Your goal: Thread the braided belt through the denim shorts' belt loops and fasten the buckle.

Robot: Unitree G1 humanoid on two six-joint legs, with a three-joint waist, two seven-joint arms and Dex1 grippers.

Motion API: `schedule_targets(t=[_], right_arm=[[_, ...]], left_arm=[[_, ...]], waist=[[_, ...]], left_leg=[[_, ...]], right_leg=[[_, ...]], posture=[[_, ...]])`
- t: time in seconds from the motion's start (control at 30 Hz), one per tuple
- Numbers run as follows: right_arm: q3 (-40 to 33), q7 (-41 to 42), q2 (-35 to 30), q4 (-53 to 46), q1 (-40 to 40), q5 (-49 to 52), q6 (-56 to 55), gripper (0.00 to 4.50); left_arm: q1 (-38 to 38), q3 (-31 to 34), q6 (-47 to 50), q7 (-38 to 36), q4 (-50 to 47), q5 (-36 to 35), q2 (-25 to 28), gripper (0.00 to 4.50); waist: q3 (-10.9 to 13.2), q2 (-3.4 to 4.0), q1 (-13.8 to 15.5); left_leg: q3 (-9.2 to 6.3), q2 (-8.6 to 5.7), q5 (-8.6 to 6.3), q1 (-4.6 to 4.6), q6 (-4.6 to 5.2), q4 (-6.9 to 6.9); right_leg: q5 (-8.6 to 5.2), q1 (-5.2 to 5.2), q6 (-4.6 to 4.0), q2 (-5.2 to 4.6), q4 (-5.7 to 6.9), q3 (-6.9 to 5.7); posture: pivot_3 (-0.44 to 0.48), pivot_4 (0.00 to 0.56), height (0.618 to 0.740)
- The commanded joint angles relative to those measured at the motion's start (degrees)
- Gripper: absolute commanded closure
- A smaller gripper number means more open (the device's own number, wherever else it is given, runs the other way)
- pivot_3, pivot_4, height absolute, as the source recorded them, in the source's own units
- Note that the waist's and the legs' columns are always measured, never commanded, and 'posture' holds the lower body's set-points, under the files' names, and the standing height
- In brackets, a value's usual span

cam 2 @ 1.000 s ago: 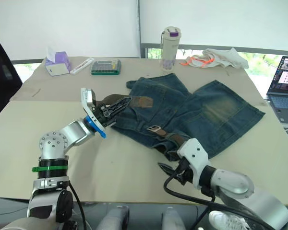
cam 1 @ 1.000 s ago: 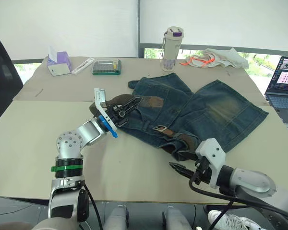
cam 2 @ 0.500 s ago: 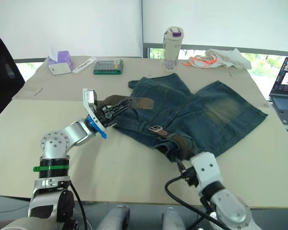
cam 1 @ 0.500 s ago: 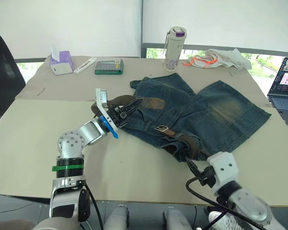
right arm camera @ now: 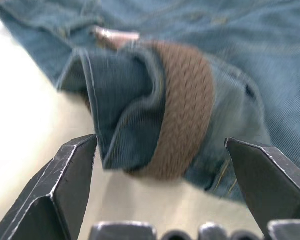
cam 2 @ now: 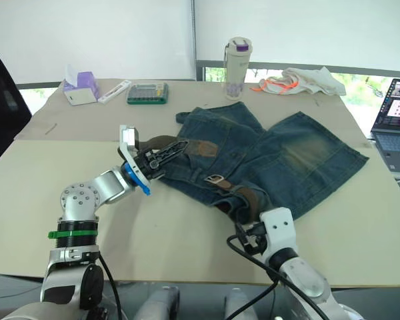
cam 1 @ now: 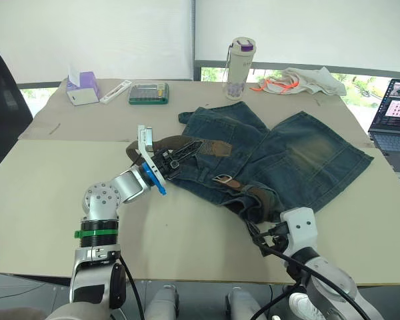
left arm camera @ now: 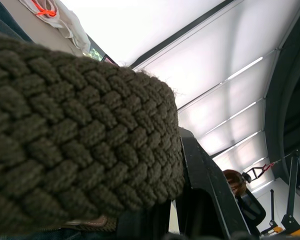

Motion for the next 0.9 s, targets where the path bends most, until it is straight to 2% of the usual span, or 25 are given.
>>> schedule_targets(t=[0.03,0.1,0.2,0.4,0.57,0.77,0.9], right_arm=[[0.58,0.81,-0.93,-0.11,-0.85,-1.34,0.47,0.01],[0.28,0.54,-0.50,0.59,-1.42,-1.84,0.18,0.01],[-0.45,-0.36,0.04,1.56,-2.79,-3.27,-0.32,0.78],[-2.25,0.32,-0.94,0.79,-2.19,-4.58,-0.23,2.89],[-5.77,3.91,-6.46,-2.16,0.80,-6.10,-0.89,4.48],[-16.31,12.07,-14.80,1.39,6.07,-6.67,-8.16,4.48],[-23.30,18.32,-17.87,5.96,8.59,-4.60,-13.25,4.48]], left_arm=[[-0.77,0.42,0.05,-1.10,-1.67,0.08,-0.07,4.50],[-0.83,0.65,0.02,-1.07,-1.64,0.26,-0.14,4.50],[-0.88,0.88,-0.03,-1.17,-1.60,0.59,-0.26,4.50],[-0.90,1.16,-0.27,-1.44,-1.34,1.22,-0.42,4.50],[-0.64,1.07,-0.25,-1.70,-1.30,1.50,-0.53,4.50],[-0.46,0.85,-0.35,-2.47,-1.05,2.29,-0.73,4.50],[-0.32,0.62,-0.45,-3.36,-0.60,3.24,-0.54,4.50]], waist=[[0.00,0.00,-0.09],[0.00,0.00,-0.07],[0.00,0.00,-0.10],[0.00,0.00,0.01],[0.00,0.00,0.17],[0.00,0.00,0.30],[0.00,0.00,0.51]], left_leg=[[0.00,0.00,0.00,0.00,0.00,0.00],[0.00,0.00,0.00,0.00,0.00,0.01],[0.00,0.00,0.00,0.00,0.00,0.00],[0.00,0.00,0.00,0.00,0.00,0.01],[0.00,-0.01,0.00,-0.01,0.00,0.01],[0.01,-0.02,0.00,-0.01,0.00,0.03],[0.03,-0.03,0.00,-0.01,0.00,0.04]], right_leg=[[0.00,0.00,0.00,0.00,0.00,0.00],[0.00,0.00,0.00,0.00,0.00,0.00],[0.00,0.00,0.00,0.00,0.00,0.00],[0.00,0.00,0.00,0.00,0.01,0.00],[0.00,0.01,0.00,0.00,0.00,0.00],[0.00,0.03,0.01,-0.01,-0.01,0.00],[0.00,0.08,0.01,-0.02,-0.04,0.00]], posture=[[0.000,0.150,0.740],[0.000,0.150,0.740],[0.000,0.150,0.740],[0.000,0.150,0.740],[0.000,0.150,0.740],[0.000,0.150,0.740],[0.000,0.150,0.740]])
